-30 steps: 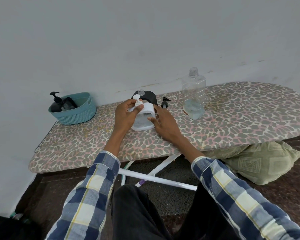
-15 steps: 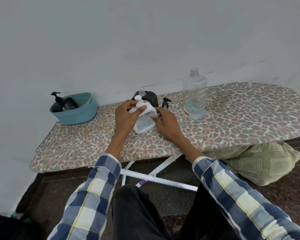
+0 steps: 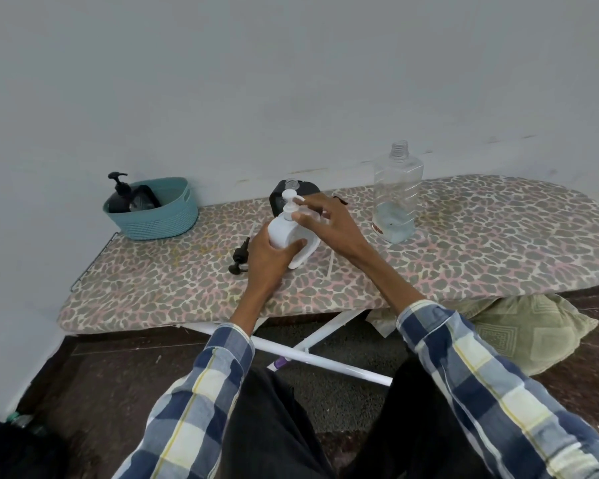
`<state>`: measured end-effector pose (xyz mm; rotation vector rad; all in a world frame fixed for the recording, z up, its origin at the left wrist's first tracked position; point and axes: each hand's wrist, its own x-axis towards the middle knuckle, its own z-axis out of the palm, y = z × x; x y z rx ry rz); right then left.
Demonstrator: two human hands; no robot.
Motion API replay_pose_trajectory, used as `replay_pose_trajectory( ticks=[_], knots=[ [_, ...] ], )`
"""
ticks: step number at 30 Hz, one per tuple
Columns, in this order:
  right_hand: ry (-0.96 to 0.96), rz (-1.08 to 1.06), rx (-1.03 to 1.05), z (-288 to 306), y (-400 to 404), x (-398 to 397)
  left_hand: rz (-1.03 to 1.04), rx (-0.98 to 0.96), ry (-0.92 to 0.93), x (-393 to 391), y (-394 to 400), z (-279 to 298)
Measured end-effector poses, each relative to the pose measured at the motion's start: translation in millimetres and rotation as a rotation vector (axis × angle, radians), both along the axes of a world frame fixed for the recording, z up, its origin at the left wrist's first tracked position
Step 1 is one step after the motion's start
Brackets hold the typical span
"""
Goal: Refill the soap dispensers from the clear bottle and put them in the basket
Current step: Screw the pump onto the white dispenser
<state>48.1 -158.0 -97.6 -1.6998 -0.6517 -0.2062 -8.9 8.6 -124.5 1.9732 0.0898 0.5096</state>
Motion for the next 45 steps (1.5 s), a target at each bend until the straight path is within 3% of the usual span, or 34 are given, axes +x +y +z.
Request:
replay_pose_trajectory(
  ticks=[6,22,33,45],
  knots=[
    [-0.011,0.046,-0.123,12.7,8.6,14.0,0.014,-0.055,-0.022,1.8,0.3,-6.3],
    [0.117,-0.274,-0.182,13.0,25.8,3.9,0.214,0.021,-0.048,-5.3,-18.6,-6.4],
    [0.091,-0.123,0.094,24.2,18.1,-11.5,0.296,0.142,-0.011,-7.8,-22.1,-9.0],
    [0.118,-0.104,-0.035,31.7,11.2,-10.6,0.326,0.214,0.001,-6.4,-22.8,-10.8]
  ],
)
